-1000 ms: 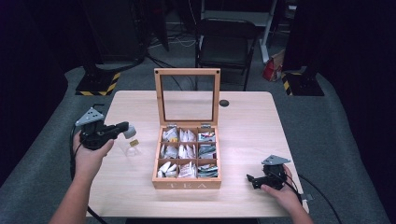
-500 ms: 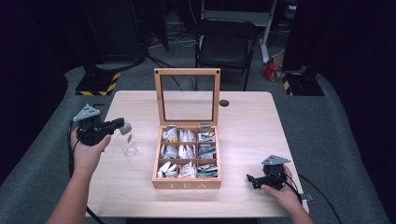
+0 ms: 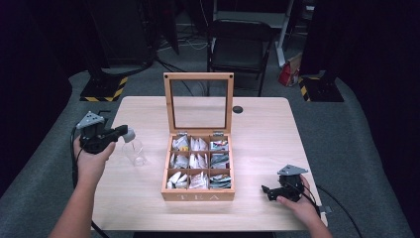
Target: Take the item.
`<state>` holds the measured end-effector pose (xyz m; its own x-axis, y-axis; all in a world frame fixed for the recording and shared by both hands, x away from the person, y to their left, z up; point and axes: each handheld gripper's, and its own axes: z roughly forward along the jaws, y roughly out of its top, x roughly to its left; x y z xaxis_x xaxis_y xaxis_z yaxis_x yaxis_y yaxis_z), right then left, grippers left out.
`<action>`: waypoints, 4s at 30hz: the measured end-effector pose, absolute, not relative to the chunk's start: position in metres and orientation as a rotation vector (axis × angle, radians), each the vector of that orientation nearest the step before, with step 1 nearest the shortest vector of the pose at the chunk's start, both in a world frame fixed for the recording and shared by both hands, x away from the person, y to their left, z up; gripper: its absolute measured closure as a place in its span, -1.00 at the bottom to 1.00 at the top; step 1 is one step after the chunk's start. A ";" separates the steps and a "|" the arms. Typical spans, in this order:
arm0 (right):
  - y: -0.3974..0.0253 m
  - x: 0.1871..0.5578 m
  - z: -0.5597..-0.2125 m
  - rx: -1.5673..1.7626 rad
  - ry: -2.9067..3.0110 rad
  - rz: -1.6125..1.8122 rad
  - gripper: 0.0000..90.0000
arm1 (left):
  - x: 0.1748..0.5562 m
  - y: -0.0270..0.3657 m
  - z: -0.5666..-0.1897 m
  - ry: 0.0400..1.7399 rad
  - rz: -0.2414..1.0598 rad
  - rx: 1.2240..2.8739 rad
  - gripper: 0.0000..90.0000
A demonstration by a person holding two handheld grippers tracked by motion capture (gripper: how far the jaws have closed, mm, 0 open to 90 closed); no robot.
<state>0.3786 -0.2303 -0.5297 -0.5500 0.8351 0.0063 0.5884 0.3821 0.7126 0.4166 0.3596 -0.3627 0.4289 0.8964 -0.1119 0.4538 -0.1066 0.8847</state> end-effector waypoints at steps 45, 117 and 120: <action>-0.230 0.378 -0.530 1.241 2.292 0.967 -1.00 | 0.430 0.363 -0.417 1.290 0.529 1.758 0.99; -0.230 0.378 -0.530 1.239 2.295 0.967 -1.00 | 0.369 0.330 -0.428 1.162 0.448 1.825 0.12; -0.230 0.378 -0.530 1.237 2.297 0.967 -1.00 | 0.366 0.330 -0.434 1.162 0.445 1.826 0.12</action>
<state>0.3784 -0.2305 -0.5296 -0.5535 0.8328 0.0088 0.5886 0.3836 0.7116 0.3664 0.3300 -0.4337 0.4939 0.8553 -0.1566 0.5324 -0.1551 0.8322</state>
